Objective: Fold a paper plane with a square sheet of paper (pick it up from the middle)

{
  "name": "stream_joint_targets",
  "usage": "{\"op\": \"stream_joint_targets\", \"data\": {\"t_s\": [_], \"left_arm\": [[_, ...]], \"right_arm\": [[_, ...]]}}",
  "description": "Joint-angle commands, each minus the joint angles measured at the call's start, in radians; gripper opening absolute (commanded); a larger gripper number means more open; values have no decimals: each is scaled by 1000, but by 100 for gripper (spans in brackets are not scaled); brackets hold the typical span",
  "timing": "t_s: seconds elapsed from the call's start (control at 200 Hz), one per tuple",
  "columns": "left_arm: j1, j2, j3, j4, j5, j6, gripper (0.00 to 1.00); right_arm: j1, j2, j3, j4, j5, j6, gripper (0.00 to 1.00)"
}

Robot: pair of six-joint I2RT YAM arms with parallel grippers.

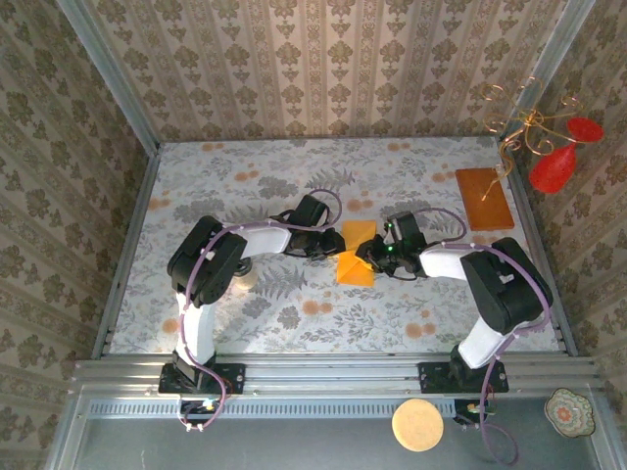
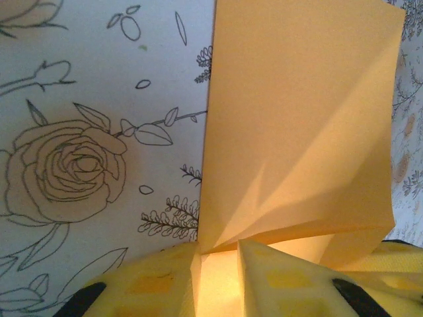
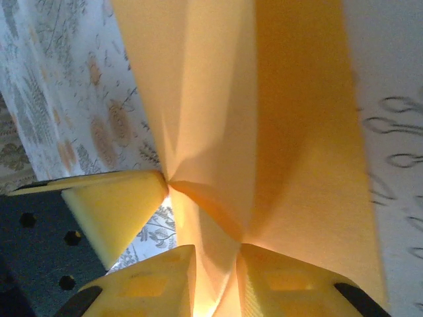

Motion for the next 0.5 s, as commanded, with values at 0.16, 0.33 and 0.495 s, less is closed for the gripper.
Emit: {"op": "stream_joint_targets", "data": {"t_s": [0.16,0.33,0.495], "left_arm": [[4,-43,-13,-42,-23,-23,25],[33,-143,-62,-5,-25,-46,27],[92,-291,-175,105,7,-72,42]], "right_arm": [[26,26,-13,95,0,-11,17],[26,-20,-19,112,16,-64,8],[24,-133,-3,128,12,-139,7]]}}
